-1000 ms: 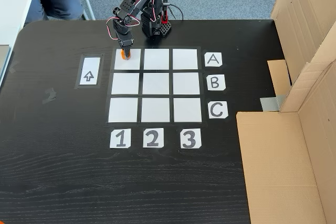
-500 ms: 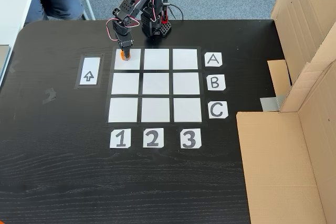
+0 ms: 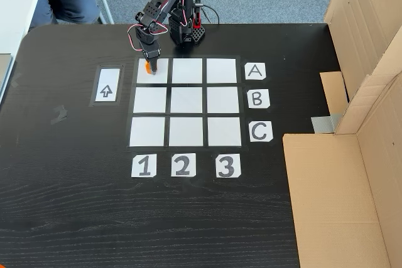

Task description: Pick up the round, orange token and place it in the grid on square A1.

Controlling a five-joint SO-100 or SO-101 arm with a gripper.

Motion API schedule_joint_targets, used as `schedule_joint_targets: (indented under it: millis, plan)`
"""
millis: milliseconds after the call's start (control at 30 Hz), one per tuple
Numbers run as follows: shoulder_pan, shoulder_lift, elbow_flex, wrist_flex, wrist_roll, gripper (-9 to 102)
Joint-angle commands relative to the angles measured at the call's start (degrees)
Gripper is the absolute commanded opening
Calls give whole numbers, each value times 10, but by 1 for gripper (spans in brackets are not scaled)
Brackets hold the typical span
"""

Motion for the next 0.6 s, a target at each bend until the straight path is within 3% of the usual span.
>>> schedule_joint_targets:
  millis: [0, 567]
  plan:
    - [3, -4, 1, -3, -8, 28]
    - [53, 4, -88, -3, -14, 29]
